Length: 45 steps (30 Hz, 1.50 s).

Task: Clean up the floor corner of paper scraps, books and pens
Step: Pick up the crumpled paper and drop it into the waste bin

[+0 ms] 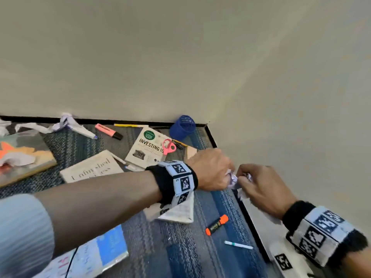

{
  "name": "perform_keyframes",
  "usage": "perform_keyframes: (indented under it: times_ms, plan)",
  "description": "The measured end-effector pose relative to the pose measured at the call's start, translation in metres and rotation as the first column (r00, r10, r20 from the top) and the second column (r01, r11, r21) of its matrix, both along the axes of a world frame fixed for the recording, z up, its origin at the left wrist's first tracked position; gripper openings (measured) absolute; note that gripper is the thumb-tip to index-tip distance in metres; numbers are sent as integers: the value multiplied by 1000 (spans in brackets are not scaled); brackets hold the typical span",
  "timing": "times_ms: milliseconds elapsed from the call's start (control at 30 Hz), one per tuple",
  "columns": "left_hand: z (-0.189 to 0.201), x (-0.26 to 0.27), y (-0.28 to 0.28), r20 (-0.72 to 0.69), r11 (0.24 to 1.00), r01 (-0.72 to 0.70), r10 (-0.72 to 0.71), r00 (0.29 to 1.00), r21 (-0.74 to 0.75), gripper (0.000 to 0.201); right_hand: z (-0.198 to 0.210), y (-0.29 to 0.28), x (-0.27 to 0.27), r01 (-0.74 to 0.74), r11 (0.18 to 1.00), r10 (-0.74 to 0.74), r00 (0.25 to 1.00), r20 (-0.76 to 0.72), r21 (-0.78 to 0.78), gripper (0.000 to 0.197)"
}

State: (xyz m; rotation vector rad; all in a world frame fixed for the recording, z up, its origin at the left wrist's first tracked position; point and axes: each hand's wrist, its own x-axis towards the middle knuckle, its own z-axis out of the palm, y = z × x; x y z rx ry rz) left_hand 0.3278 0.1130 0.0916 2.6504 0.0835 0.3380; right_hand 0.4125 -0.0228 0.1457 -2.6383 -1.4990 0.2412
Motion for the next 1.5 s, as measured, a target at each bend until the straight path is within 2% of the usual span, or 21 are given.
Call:
perform_keyframes:
  times_ms: [67, 200, 300, 433, 567, 633, 700, 800, 900, 1000, 1067, 1133, 1233, 1300, 1367, 1433, 1500]
  plan:
    - [19, 14, -29, 35, 996, 49, -52, 998, 70, 21, 14, -30, 0, 43, 996, -45, 999, 28, 72, 21]
    - [44, 40, -85, 102, 994, 91, -96, 990, 54, 27, 37, -93, 13, 73, 978, -96, 990, 108, 197, 23]
    - [51, 60, -142, 93, 976, 214, -217, 972, 47, 16, 45, -151, 20, 37, 986, -75, 968, 238, 162, 23]
    - [60, 84, -237, 53, 899, 425, -421, 905, -103, 21, 57, -256, 23, 99, 989, -129, 946, 297, 113, 17]
    - [62, 93, -331, 69, 794, 576, -574, 816, -194, 27, 60, -363, 13, 220, 971, -238, 934, 266, 97, 14]
    - [58, 94, -366, 124, 780, 565, -554, 823, -267, 27, 57, -406, 12, 279, 951, -305, 922, 239, 135, 15]
    - [58, 96, -404, 176, 739, 526, -502, 847, -421, 23, 53, -446, 12, 365, 894, -417, 890, 186, 261, 19]
    - [57, 92, -450, 136, 674, 460, -476, 869, -578, 26, 33, -485, 13, 500, 755, -555, 832, 9, 424, 22]
    - [44, 90, -477, 54, 682, 505, -566, 822, -529, 24, 9, -506, 10, 607, 685, -592, 786, -178, 403, 18]
    - [24, 94, -477, -203, 730, 513, -644, 738, -451, 21, -4, -514, 5, 637, 733, -583, 769, -264, 236, 12]
    - [13, 99, -471, -384, 737, 593, -676, 629, -324, 23, -12, -515, 0, 575, 811, -517, 791, -327, 108, 4]
    - [5, 102, -464, -522, 694, 691, -673, 524, -201, 31, -24, -513, -8, 457, 889, -421, 833, -360, 17, 11]
    - [-6, 102, -460, -638, 619, 782, -630, 443, -68, 47, -48, -513, -14, 255, 958, -282, 918, -281, -130, 21]
    - [-13, 99, -461, -655, 588, 809, -614, 441, -7, 68, -60, -513, -11, 176, 954, -235, 943, -236, -244, 28]
    - [-21, 100, -463, -641, 584, 808, -591, 489, 78, 81, -62, -514, -3, 168, 930, -249, 943, -222, -328, 31]
    - [-26, 106, -465, -600, 597, 784, -569, 562, 169, 83, -60, -513, 8, 191, 881, -308, 926, -220, -432, 42]
    - [-26, 115, -466, -572, 626, 740, -524, 632, 244, 81, -56, -513, 20, 215, 828, -374, 900, -224, -518, 60]
